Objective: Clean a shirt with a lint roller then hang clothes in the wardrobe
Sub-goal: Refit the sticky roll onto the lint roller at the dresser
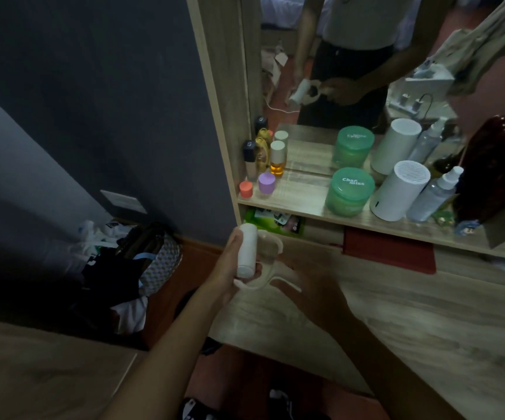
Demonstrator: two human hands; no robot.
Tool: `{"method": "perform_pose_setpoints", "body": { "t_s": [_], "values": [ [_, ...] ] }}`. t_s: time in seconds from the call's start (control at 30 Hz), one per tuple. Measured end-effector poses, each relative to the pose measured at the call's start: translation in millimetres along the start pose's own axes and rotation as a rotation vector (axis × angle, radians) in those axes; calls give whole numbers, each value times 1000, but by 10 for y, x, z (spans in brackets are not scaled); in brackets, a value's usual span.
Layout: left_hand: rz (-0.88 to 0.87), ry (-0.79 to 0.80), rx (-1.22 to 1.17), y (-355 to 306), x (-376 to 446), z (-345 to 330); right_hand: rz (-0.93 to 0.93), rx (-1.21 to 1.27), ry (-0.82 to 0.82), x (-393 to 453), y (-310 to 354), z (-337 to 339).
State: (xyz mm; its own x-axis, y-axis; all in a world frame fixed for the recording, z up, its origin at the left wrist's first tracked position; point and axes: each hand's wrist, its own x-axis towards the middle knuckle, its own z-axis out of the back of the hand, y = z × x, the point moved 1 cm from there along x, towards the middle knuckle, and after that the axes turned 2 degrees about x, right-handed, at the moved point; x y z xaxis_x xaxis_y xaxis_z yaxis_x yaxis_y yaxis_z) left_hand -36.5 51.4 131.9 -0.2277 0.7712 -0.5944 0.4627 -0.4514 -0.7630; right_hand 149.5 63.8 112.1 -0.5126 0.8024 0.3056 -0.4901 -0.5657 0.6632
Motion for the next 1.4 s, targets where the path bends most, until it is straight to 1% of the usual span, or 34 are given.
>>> {"method": "perform_pose_setpoints", "body": {
  "t_s": [0.1,0.13,0.23,0.3,0.37,0.53,0.63,0.77,0.97,1.13,1.3,1.4],
  "values": [
    [27,22,-78,-6,-25,-65,-43,-12,-37,68,-60,100],
    [32,8,-95,-15,-10,-73,-29,-44,-47,78,-75,123],
    [57,38,-133,-49,-28,-144,23,-132,-110,124,-39,217],
    [32,77,-94,-29,-53,-186,82,-197,-135,161,-1,273],
    [-11,103,-33,22,-98,-215,114,-214,-127,195,21,316],
    [-18,95,-58,6,-138,-240,164,-257,-108,202,4,326],
    [-5,99,-45,-5,-172,-273,169,-281,-129,188,2,336],
    [59,111,-210,-22,-186,-217,205,-356,-186,188,27,332],
    [109,146,-299,-43,-213,-259,193,-335,-181,149,-41,265],
    [87,137,-287,-41,-191,-245,204,-345,-204,171,-27,296],
    [93,83,-233,-75,-170,-279,166,-380,-232,187,-7,302],
    [40,58,-178,-78,-189,-264,151,-371,-230,166,-3,253]
  ]
}}
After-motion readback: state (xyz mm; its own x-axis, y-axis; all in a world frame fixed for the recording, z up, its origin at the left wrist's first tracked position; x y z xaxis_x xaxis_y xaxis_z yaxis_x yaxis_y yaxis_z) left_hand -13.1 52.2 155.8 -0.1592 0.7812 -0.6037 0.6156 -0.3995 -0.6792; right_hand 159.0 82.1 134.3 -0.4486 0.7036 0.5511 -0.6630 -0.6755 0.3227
